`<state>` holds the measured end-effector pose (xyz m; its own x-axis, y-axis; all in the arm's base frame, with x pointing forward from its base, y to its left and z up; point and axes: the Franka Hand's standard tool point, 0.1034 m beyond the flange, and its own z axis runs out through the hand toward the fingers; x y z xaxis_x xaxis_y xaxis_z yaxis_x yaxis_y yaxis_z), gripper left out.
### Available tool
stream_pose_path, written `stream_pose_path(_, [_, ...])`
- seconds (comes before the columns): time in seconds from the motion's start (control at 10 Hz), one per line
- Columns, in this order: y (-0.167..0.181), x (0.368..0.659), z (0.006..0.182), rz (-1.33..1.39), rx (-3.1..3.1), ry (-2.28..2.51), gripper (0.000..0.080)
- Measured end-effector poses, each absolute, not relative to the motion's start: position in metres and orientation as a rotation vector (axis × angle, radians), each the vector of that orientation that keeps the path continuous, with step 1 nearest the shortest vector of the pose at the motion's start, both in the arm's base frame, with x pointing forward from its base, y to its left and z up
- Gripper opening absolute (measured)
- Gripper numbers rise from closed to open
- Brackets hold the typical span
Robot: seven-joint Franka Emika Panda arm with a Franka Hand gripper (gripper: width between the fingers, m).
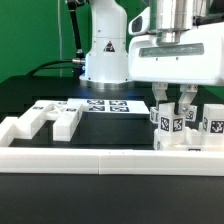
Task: Assemble chair
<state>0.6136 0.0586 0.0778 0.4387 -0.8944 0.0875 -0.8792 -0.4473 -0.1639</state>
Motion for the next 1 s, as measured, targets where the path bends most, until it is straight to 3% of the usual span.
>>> stream_pose_path(0.2, [0.0578,0.6140,0.0781,-0.252,-2.632,1.522,0.0322])
stream_pose_path(0.4, [0.0578,0.6143,0.0784,-0.257,-2.688,1.431,0.0599])
stream_pose_path(0.5, [0.0581,0.6146,0.0785,-0.270,-2.786,1.257,0.0635])
stream_pose_path(1.0, [0.0560,0.6158,0.0793,-0.312,-3.071,0.487,0.0649])
